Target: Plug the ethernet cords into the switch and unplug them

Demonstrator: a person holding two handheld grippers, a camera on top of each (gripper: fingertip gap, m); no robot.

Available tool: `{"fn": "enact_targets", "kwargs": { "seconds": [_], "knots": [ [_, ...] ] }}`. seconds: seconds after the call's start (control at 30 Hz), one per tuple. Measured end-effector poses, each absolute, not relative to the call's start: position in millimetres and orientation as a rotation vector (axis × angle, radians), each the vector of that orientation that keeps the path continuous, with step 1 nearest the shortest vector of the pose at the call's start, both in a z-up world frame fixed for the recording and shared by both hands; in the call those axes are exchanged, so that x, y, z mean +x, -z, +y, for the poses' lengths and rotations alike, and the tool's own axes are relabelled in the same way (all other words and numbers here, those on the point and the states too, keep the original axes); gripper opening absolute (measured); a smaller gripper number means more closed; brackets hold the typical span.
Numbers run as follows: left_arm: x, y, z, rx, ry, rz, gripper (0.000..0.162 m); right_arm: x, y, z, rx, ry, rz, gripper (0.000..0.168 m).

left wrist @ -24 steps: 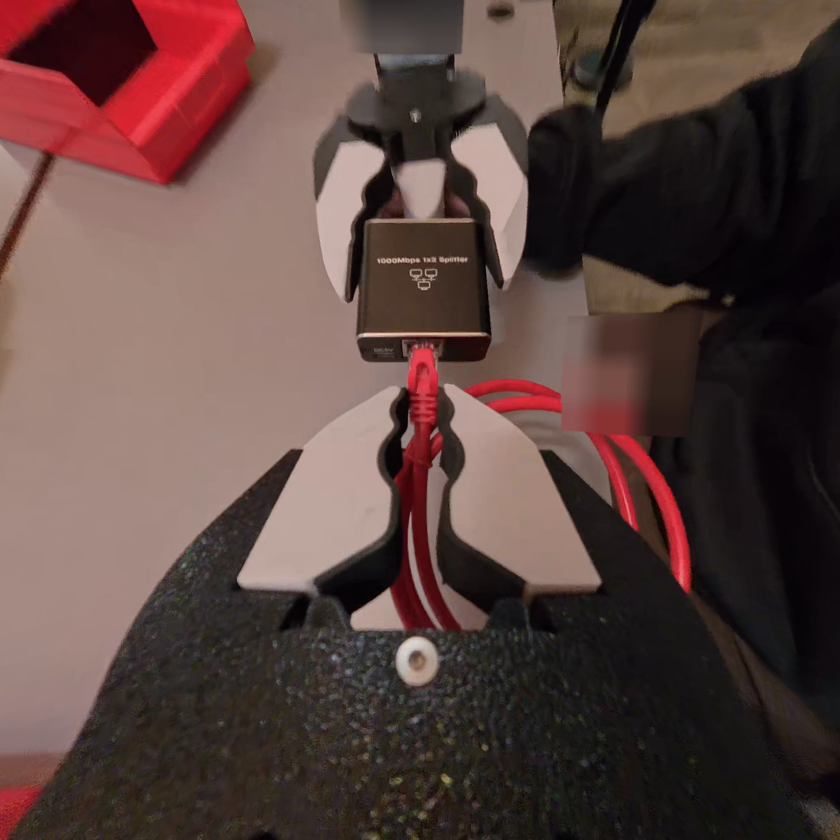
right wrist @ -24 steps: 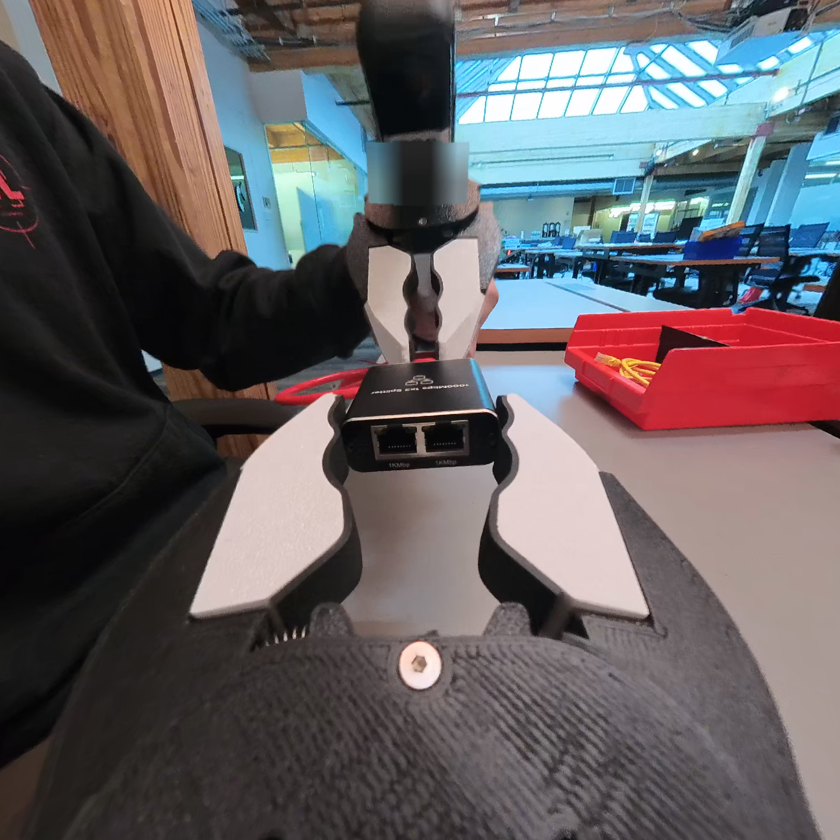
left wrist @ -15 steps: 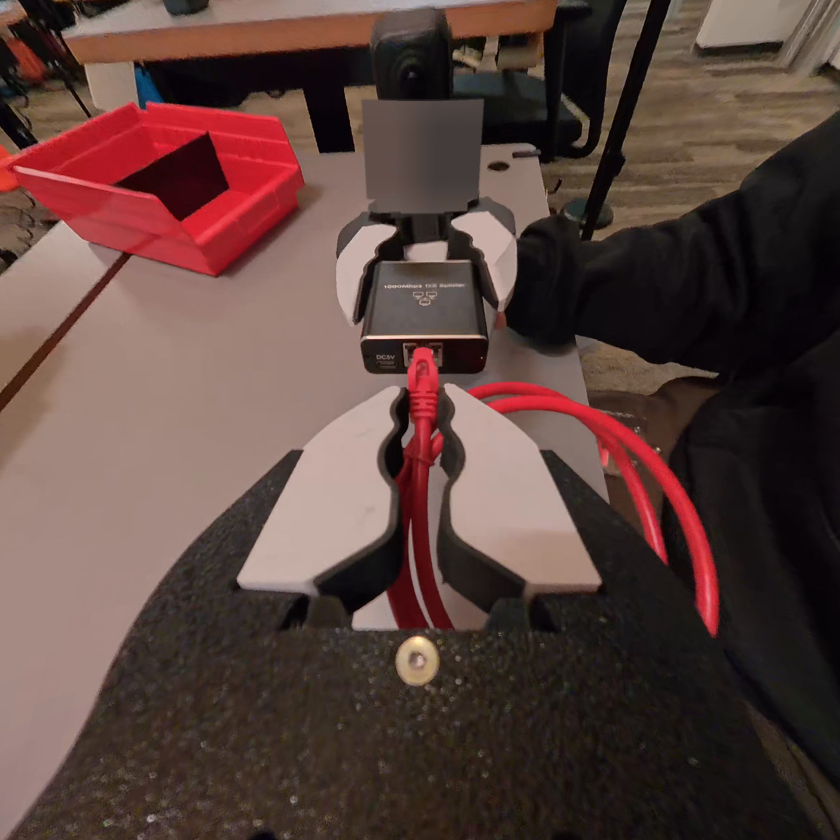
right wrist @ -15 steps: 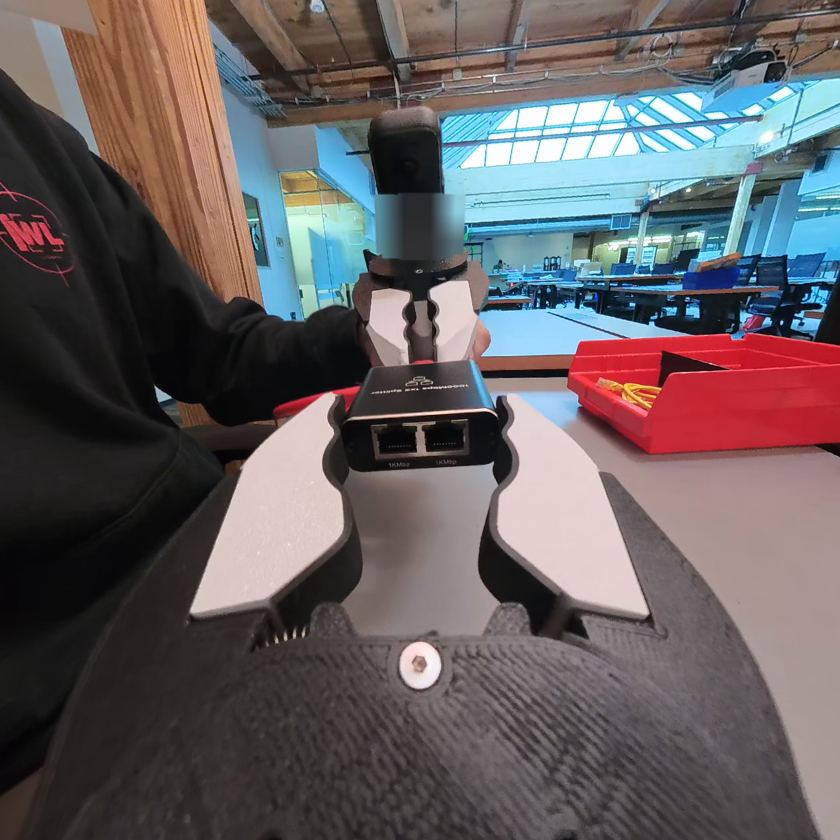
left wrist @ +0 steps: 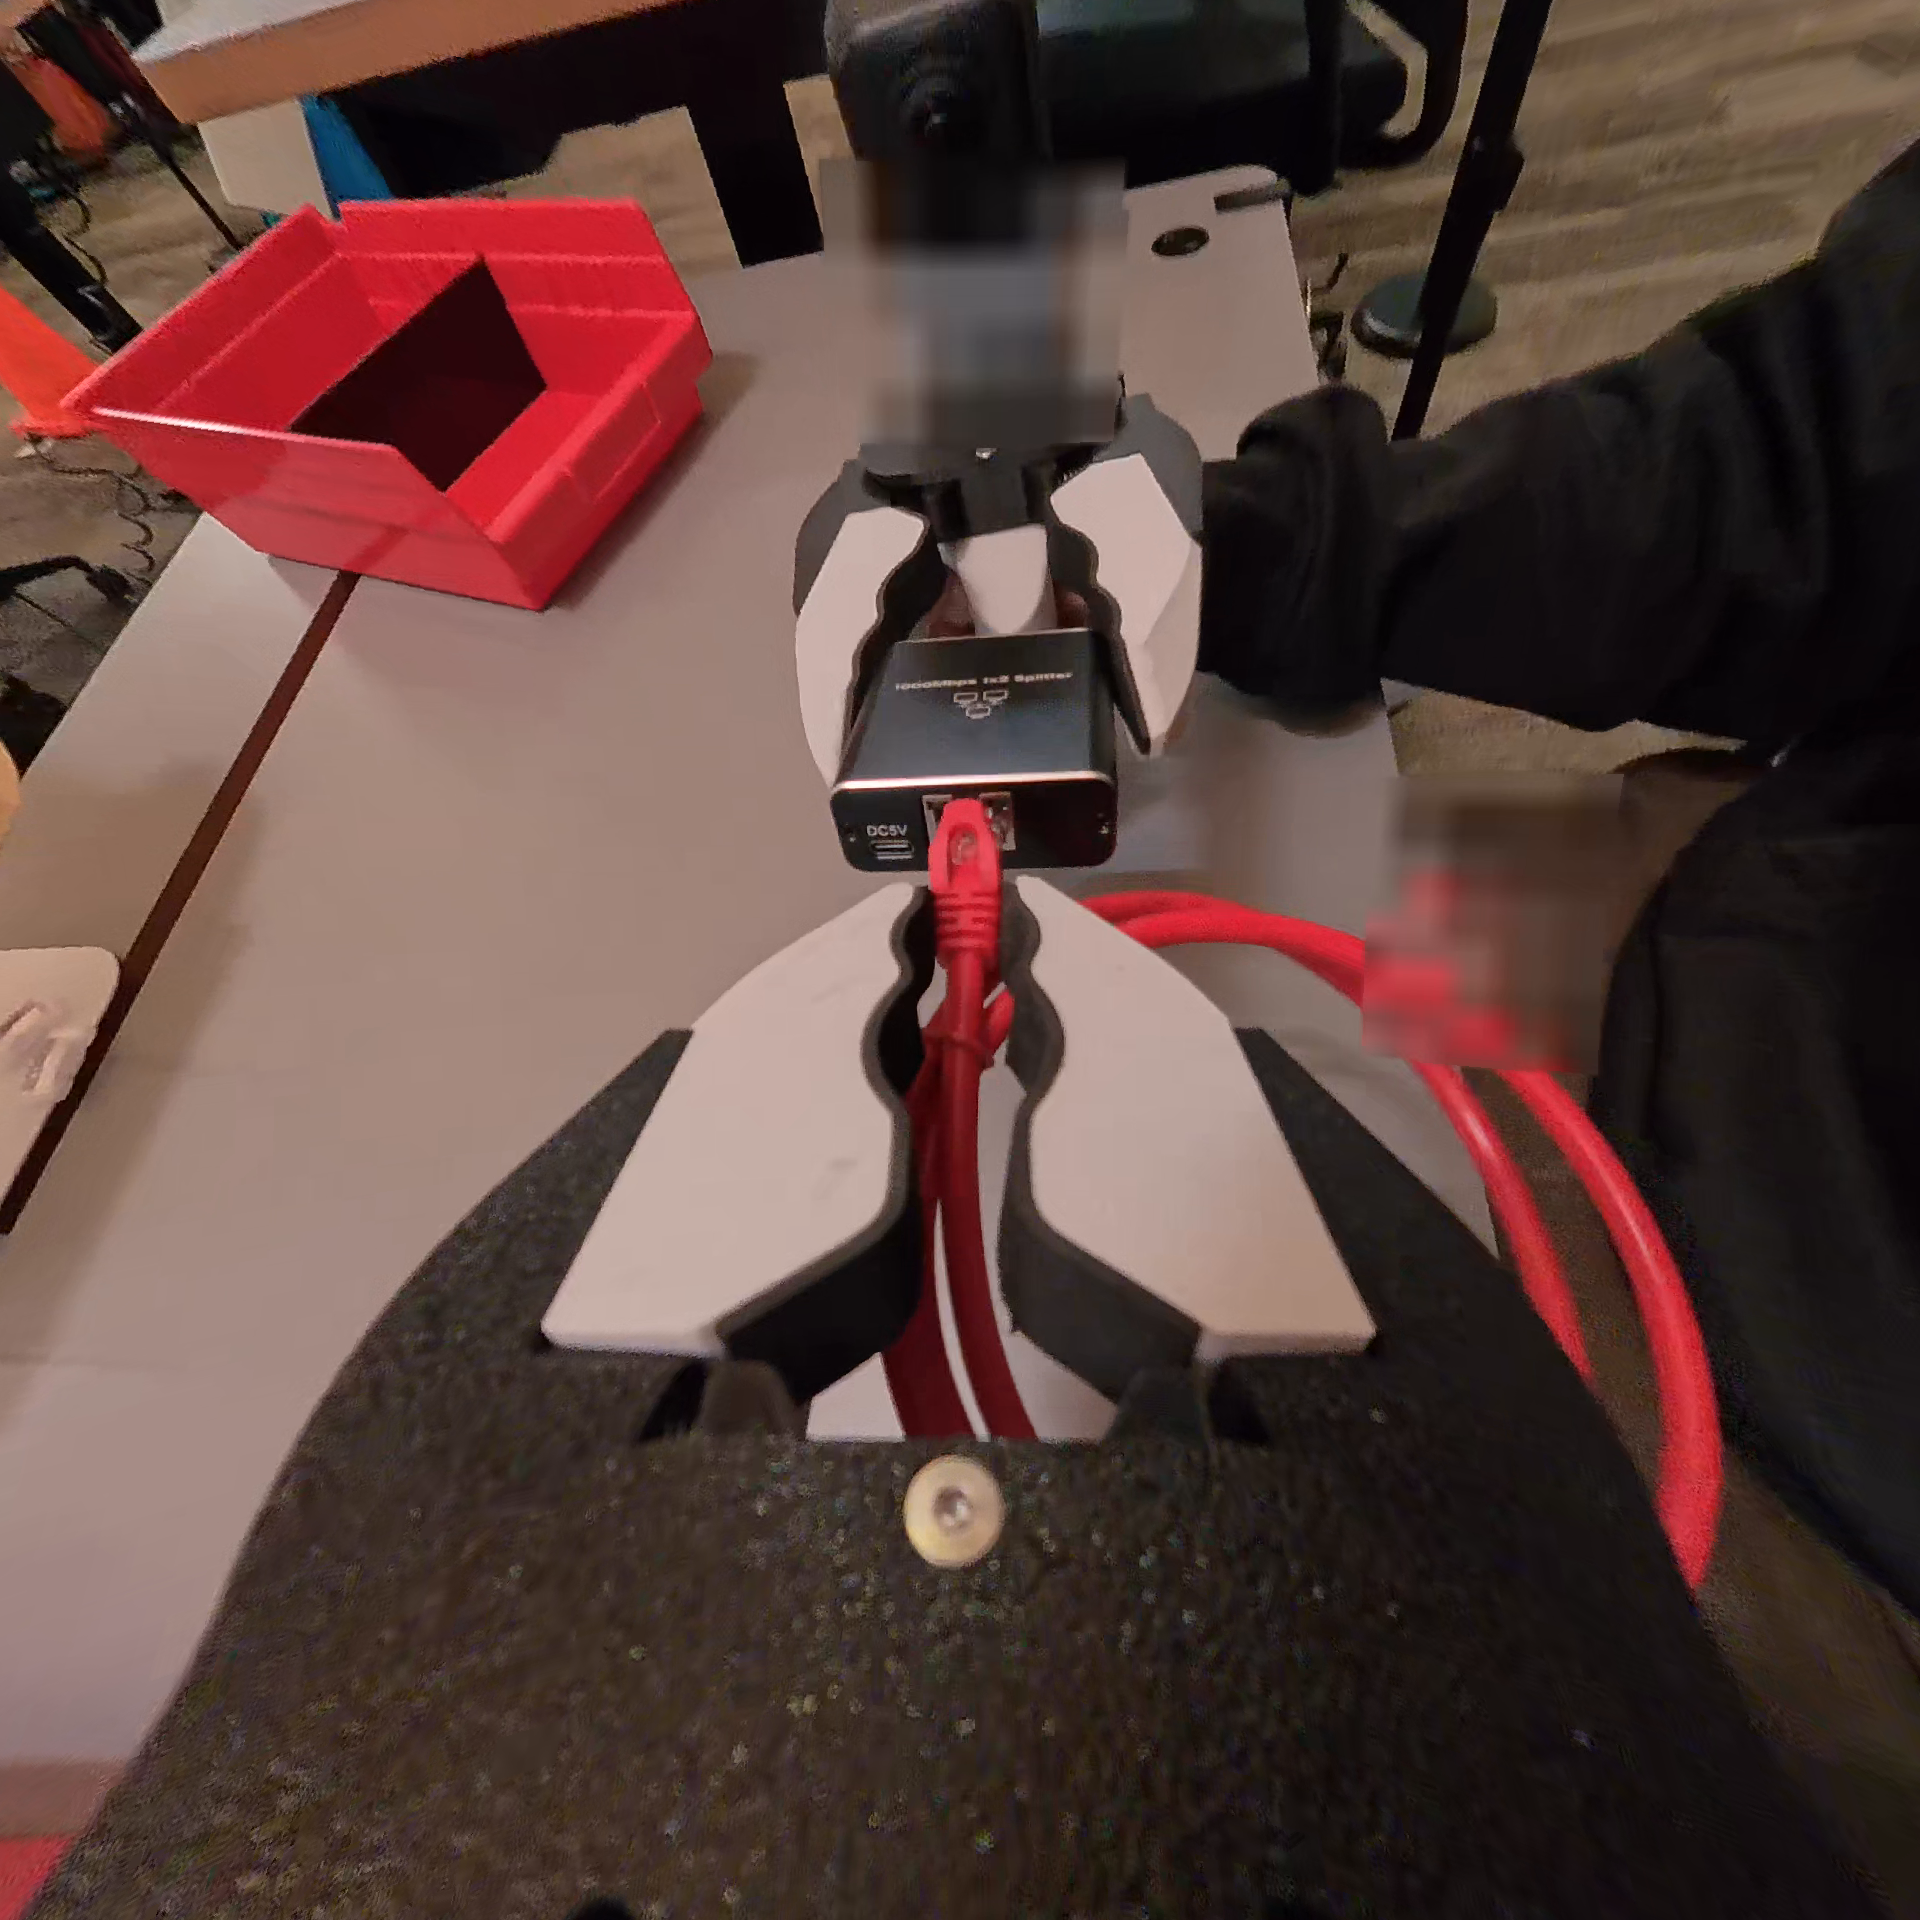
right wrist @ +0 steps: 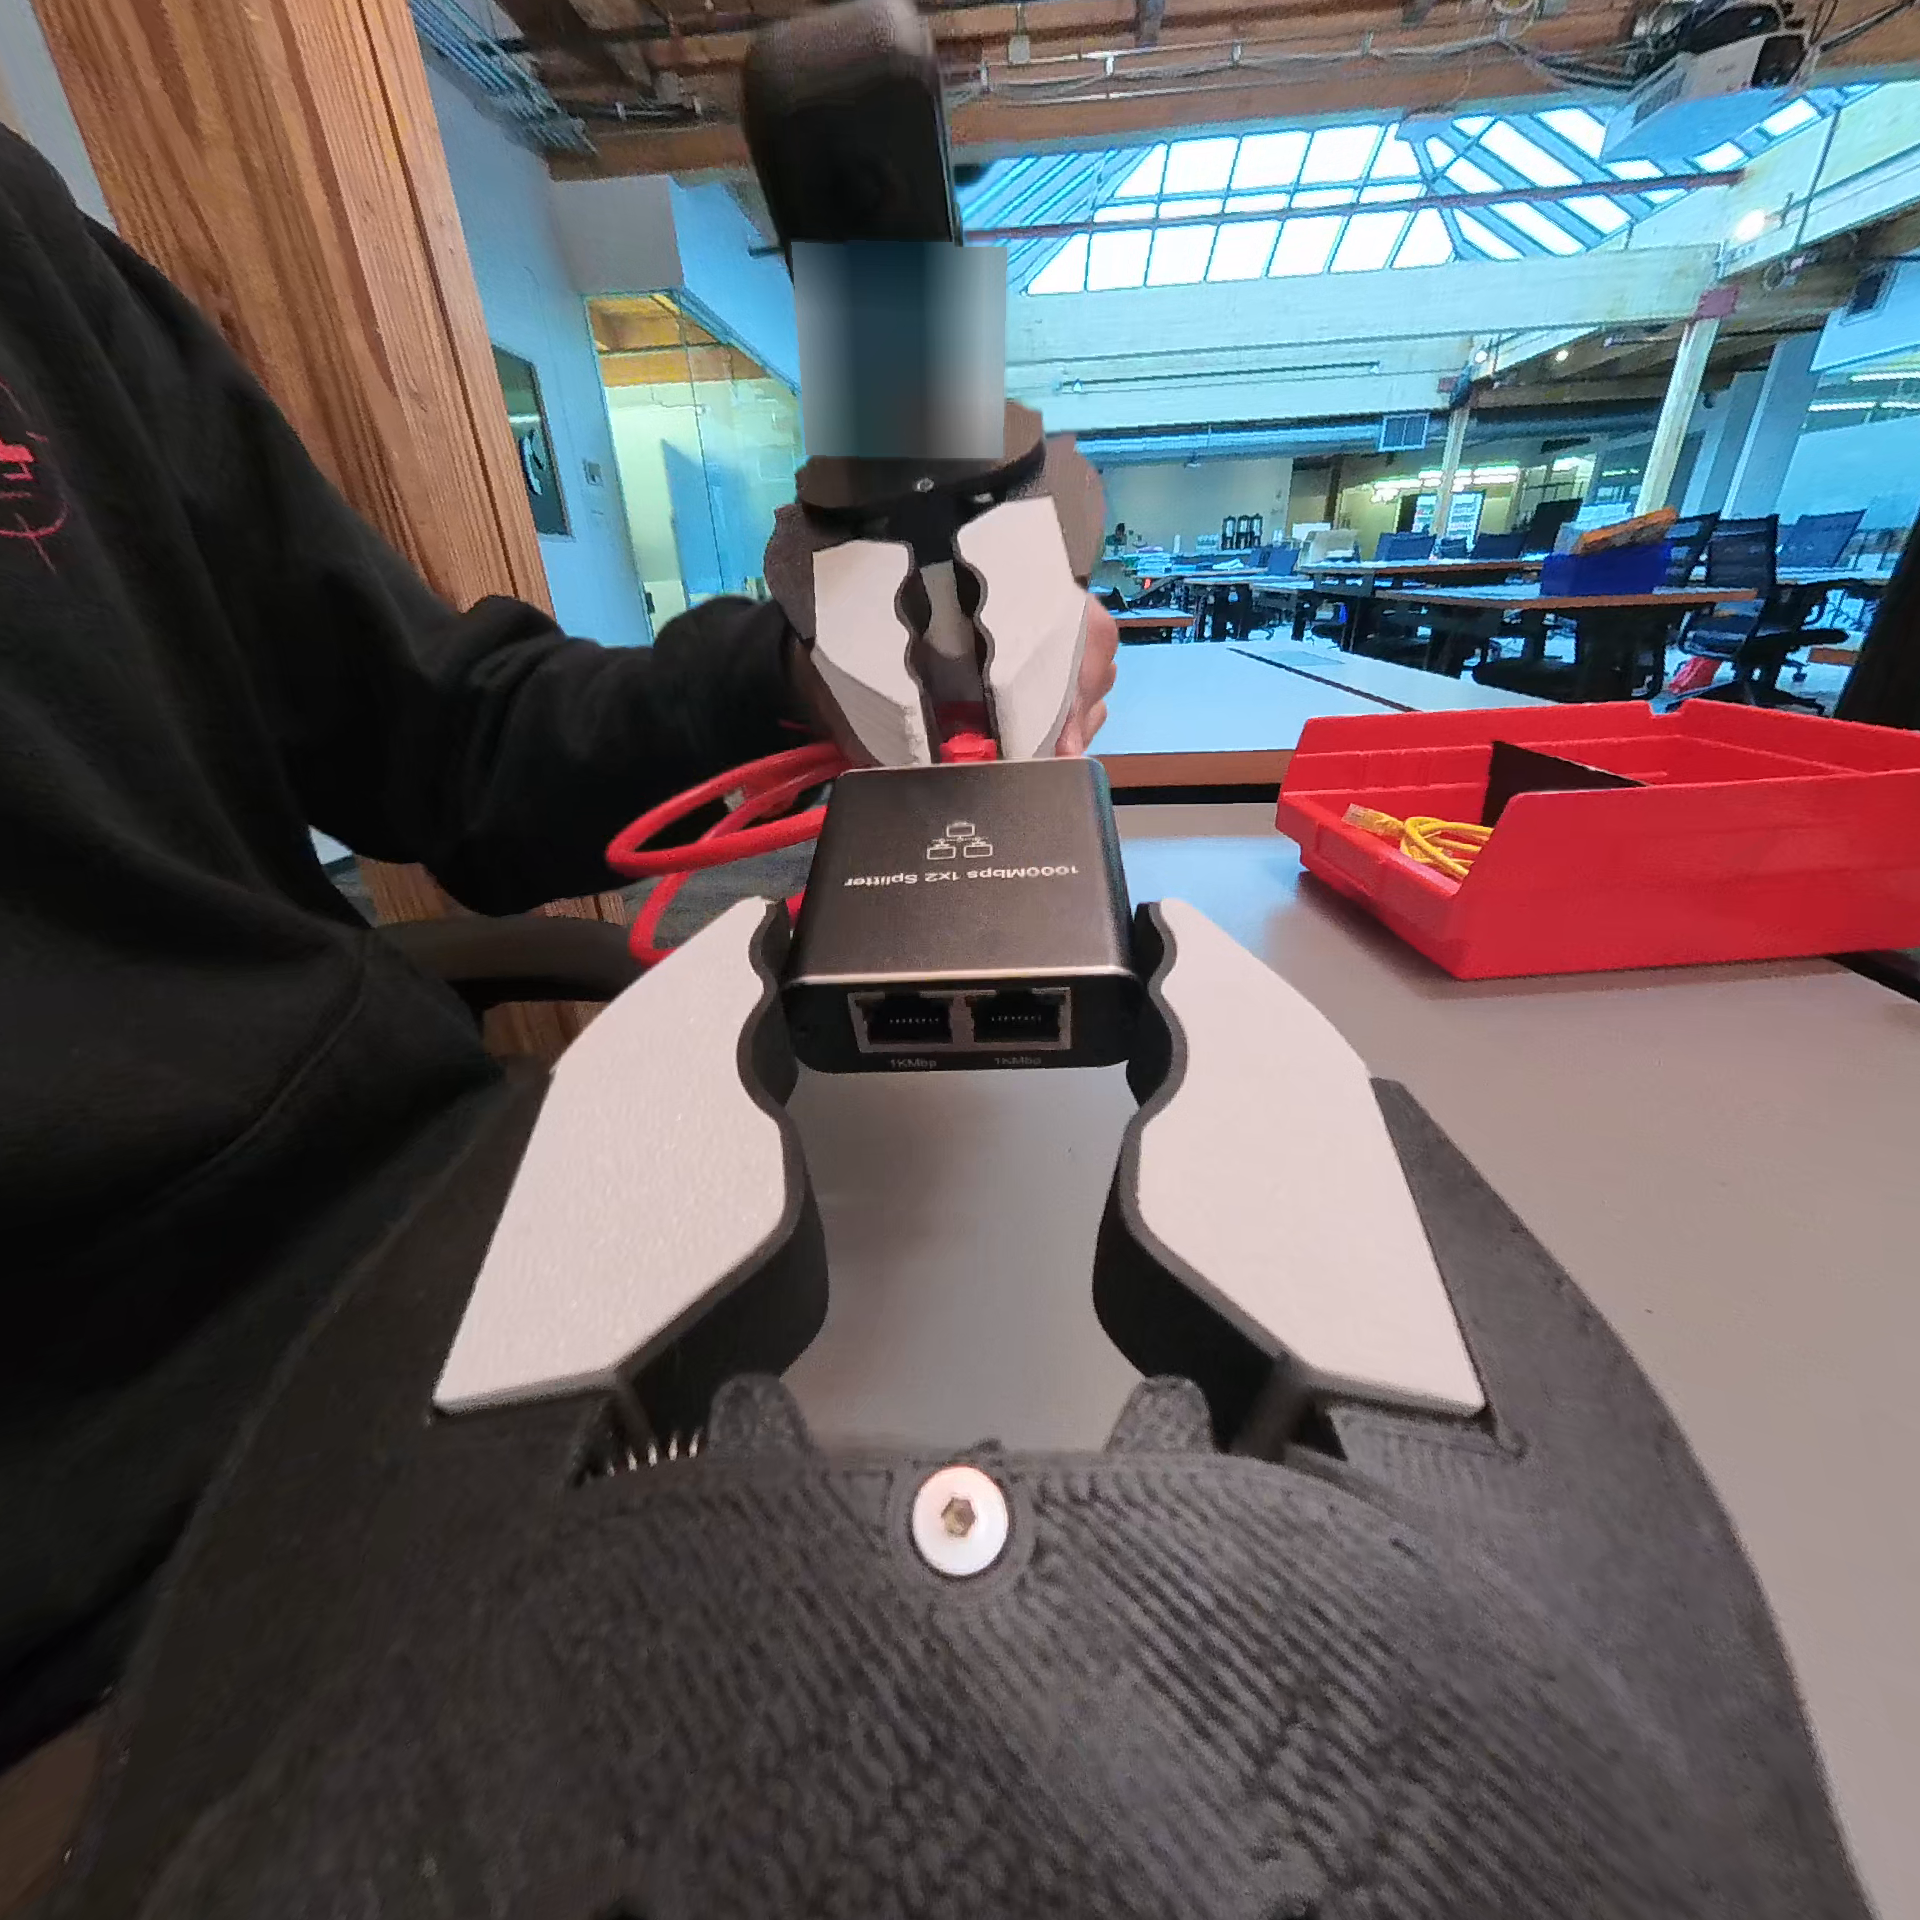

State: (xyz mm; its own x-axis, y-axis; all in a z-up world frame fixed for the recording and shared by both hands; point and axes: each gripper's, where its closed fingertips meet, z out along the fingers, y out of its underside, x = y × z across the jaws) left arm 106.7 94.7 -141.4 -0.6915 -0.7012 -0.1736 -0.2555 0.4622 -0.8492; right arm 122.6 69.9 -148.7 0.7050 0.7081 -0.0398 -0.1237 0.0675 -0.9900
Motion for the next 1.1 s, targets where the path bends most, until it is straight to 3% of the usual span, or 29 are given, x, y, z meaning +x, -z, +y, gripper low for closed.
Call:
{"fn": "enact_targets", "kwargs": {
  "seconds": [0.9,1.0,1.1],
  "knots": [
    [110.6,150.3,92.6,-0.827,1.174,2.236,0.012,129.4,122.6,65.5,-1.315,-0.527,-0.521,0.064],
    [110.8,150.5,90.4,-0.826,1.196,2.233,0.012,125.9,125.1,65.1,-1.327,-0.515,-0.550,0.056],
    [111.1,151.0,91.1,-0.821,1.187,2.229,0.012,129.1,126.3,66.2,-1.332,-0.493,-0.539,0.057]
  ]
}}
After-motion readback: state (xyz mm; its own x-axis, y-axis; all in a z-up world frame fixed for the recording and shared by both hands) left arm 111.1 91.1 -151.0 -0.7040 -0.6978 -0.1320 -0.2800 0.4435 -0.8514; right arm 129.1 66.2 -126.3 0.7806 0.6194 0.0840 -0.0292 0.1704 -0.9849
